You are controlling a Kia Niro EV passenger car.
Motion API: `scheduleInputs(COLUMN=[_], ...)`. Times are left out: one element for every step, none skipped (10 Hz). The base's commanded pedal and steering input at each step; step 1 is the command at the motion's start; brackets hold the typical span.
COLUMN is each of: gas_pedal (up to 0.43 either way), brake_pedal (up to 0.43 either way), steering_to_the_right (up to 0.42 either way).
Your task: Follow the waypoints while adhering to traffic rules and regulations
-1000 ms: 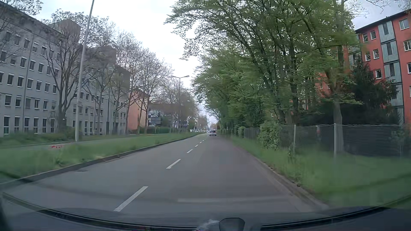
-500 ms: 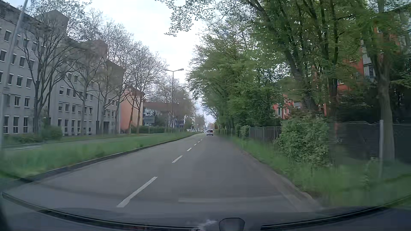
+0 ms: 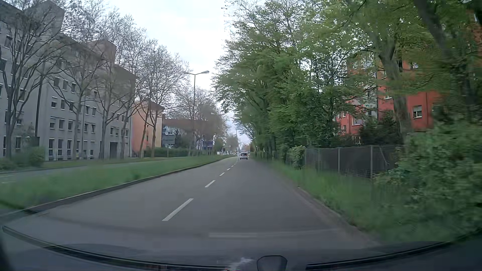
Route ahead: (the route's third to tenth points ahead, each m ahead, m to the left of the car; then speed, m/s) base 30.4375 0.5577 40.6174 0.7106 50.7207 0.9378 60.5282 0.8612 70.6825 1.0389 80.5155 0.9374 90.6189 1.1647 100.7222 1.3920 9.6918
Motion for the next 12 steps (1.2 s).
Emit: scheduleInputs(gas_pedal=[0.098,0.098,0.098,0.098,0.098,0.098,0.098,0.098,0.098,0.110,0.110,0.110], brake_pedal=[0.000,0.000,0.000,0.000,0.000,0.000,0.000,0.000,0.000,0.000,0.000,0.000], steering_to_the_right=[0.003,0.003,0.002,0.000,0.000,0.000,0.000,0.000,0.000,0.000,0.000,0.000])
